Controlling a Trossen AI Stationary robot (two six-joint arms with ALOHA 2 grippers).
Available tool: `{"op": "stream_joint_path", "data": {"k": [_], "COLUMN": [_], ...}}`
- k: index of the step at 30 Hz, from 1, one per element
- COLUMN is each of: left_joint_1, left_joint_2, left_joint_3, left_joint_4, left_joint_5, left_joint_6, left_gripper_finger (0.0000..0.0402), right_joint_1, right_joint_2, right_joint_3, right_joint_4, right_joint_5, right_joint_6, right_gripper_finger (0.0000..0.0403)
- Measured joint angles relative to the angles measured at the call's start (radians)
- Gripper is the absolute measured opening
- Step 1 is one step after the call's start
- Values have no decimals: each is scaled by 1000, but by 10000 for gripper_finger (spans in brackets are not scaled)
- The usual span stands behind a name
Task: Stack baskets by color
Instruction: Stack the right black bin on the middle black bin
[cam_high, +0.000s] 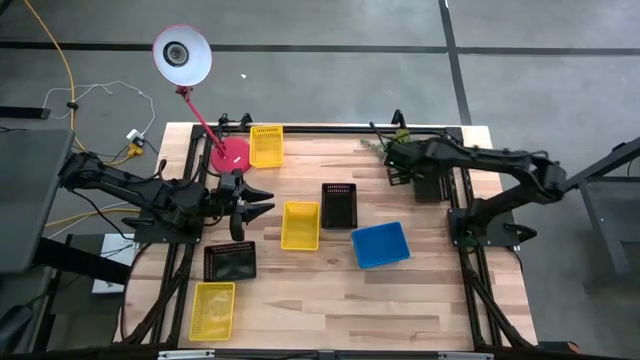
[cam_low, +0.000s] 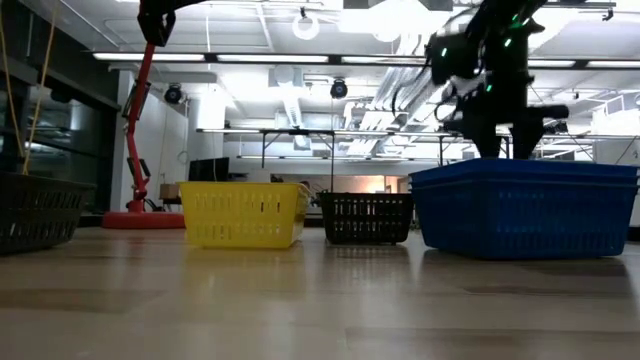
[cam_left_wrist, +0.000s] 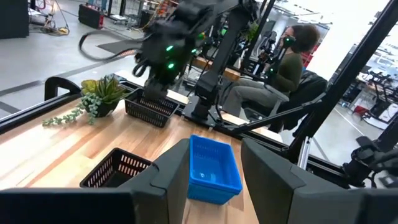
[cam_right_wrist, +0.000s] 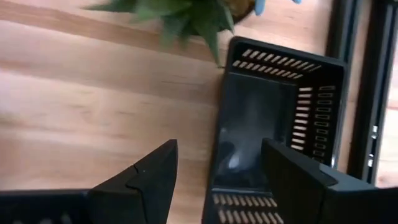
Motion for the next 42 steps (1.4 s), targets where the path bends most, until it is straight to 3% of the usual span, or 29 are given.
{"op": "stream_joint_path", "data": {"k": [6,16,18,25,30,36,42], "left_joint_1": [0,0,0,0,0,0,0], "left_joint_2": [0,0,0,0,0,0,0], "left_joint_3": [0,0,0,0,1,1,1], "left_joint_4": [0,-1,-1,-2,-2,-2,-2], "left_joint_5": [0,0,0,0,0,-1,-1], "left_joint_6": [0,0,1,8,8,5,1], "left_gripper_finger": [131,131,131,131,131,131,131], "right_joint_1": [-35,-129,-147,-183,-154,-163,-181], "right_joint_2": [123,176,173,120,41,-20,1], "right_joint_3": [0,0,-24,-245,-312,-308,-308], "right_joint_4": [23,81,103,302,355,382,390], "right_joint_5": [1,-34,-44,-236,-222,-127,-169], "right_joint_6": [-4,-29,-29,-2,31,30,3], "right_gripper_finger": [220,218,210,163,148,147,146]}}
